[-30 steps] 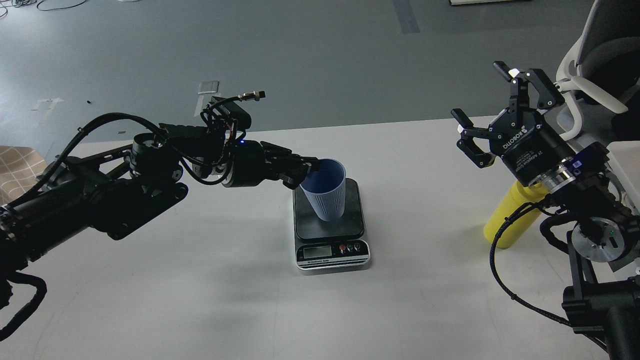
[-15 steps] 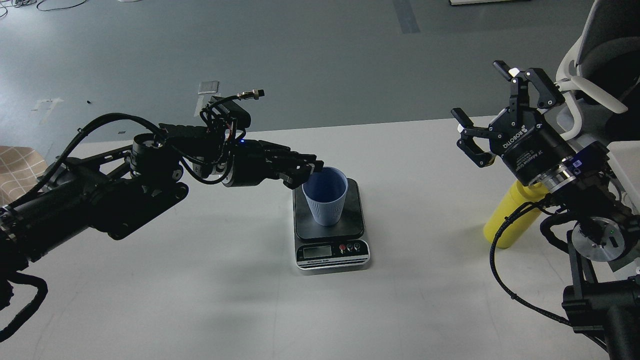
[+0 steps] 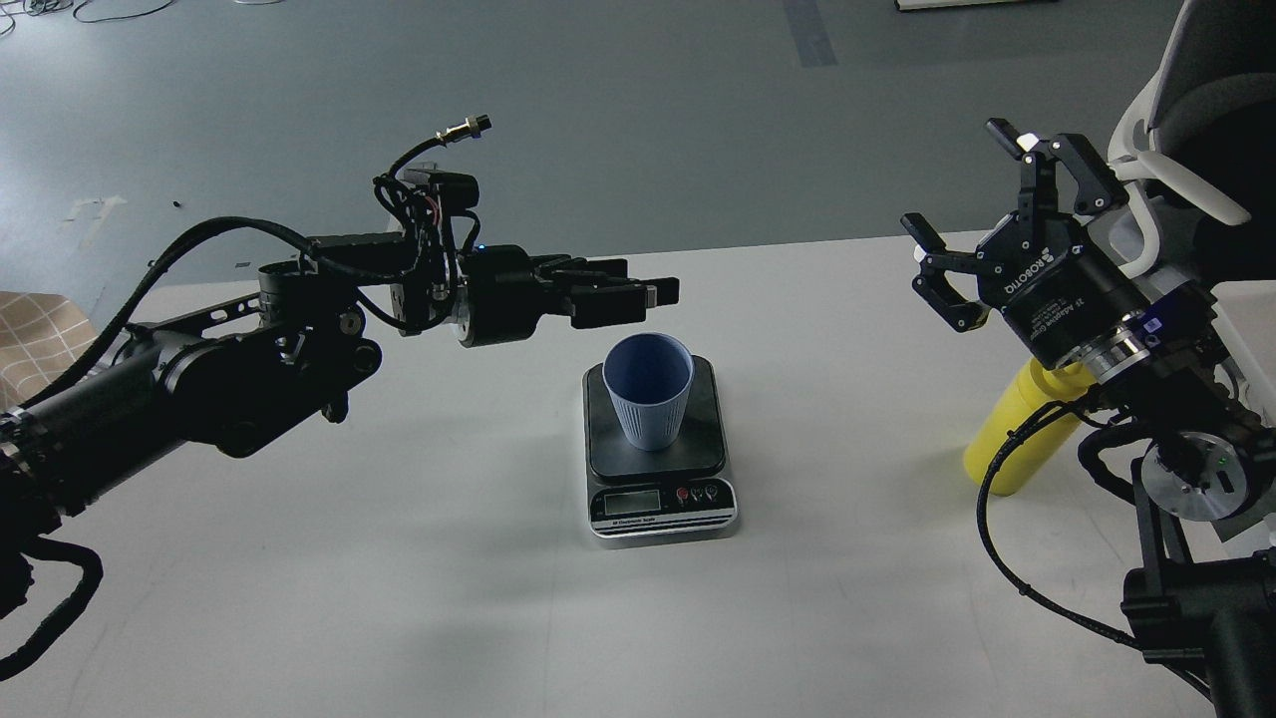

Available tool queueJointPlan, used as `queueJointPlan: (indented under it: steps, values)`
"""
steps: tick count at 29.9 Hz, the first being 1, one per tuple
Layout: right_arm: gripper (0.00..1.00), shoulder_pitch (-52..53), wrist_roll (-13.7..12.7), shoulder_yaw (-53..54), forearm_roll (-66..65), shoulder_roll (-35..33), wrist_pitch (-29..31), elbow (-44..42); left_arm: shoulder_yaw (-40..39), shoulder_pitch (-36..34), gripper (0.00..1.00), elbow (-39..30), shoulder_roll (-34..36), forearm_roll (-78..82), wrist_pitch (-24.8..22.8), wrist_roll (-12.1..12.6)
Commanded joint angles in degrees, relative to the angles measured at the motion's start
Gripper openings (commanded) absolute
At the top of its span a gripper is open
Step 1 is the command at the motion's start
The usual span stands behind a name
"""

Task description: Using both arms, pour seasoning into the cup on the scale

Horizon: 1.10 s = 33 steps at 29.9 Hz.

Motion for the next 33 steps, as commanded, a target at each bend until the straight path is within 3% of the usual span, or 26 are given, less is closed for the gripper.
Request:
queueJointPlan:
  steps: [1,9,17,24,33]
  values:
    - [1.00,-0.09,-0.05,0.00,0.07,0.00,0.00,0.32,-0.14,0.12,0.98,-0.04,0.41,-2.96,-0.12,0.00]
    - [1.00,-0.61,-0.93,-0.09,0.34,0.00,0.00,2.60,-1.46,0.56,0.98,-0.13,1.55,-3.23,-0.64,0.00]
    - [1.00,-2.90,-4.18,0.00,2.52,0.00,0.00,7.61,-1.37,0.82,0.98,-0.04,1.55,-4.10,-0.29,0.00]
    - [1.00,-3.34,-8.83,3.06,18.33,0.00,0.00,13.50,-1.37,0.82,0.98,-0.13,1.73,-4.02,-0.03,0.00]
    - [1.00,-8.78,-9.10,10.28,41.54,0.00,0.00,13.86,-3.04,0.91,0.98,-0.13,1.73,-4.98,0.06,0.00]
